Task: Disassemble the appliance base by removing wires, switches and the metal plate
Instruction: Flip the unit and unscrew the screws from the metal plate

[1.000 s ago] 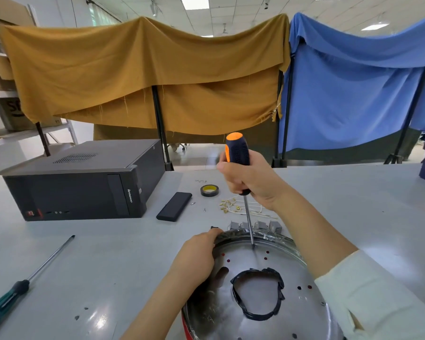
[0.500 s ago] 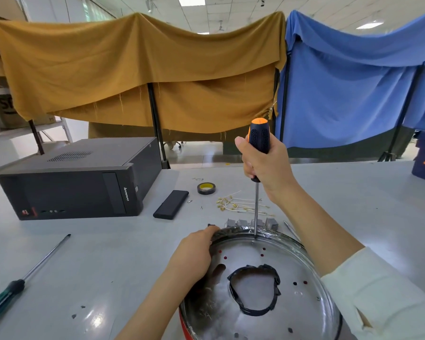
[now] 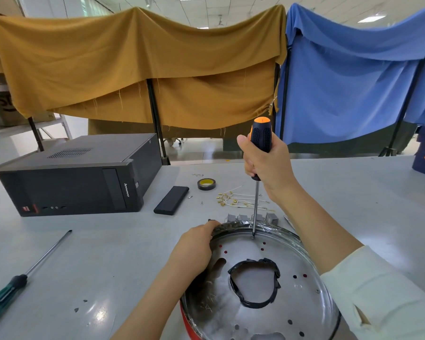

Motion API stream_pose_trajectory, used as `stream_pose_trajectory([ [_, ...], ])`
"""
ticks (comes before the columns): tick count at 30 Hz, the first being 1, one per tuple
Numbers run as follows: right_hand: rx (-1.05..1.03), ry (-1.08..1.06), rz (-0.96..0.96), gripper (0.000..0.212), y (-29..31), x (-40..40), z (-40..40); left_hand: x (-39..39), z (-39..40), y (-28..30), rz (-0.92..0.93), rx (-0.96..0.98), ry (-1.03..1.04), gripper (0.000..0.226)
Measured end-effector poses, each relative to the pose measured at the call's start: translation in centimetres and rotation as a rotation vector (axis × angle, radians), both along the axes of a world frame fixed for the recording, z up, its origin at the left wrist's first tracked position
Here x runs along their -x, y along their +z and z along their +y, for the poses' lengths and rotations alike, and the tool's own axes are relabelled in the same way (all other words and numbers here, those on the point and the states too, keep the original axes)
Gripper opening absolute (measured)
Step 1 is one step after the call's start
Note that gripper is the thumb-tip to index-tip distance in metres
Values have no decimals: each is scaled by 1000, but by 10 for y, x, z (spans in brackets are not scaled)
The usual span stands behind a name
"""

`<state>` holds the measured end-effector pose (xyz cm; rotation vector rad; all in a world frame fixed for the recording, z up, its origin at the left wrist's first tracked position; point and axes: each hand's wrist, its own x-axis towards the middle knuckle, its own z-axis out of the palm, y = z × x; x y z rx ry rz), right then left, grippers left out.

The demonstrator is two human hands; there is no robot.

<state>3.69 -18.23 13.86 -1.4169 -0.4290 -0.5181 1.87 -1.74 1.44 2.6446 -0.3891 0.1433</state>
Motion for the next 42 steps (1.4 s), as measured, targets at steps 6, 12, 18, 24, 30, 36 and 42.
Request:
stream_pose_trajectory([
  [6,1,-89,-9,26,2,3,6,1,0,1,6,-3,3,50],
  [12,92,-279,-73,35,-4,11,32,1,-1,2,27,-8,4,52],
  [18,186,-283,-156,35,-9,16,44,3,-1,3,23,-6,3,52],
  [24,118,-409,-171,31,-10,18,43,2,-1,2,14,-26,10,52],
  [30,-30,-580,-145,27,-8,14,27,2,-1,2,24,-10,17,55],
  [36,-78,-598,-146,28,-9,15,19,2,-1,1,18,-1,21,57],
  [42,-70,-593,-146,27,-9,14,18,2,-2,2,18,-9,15,57],
])
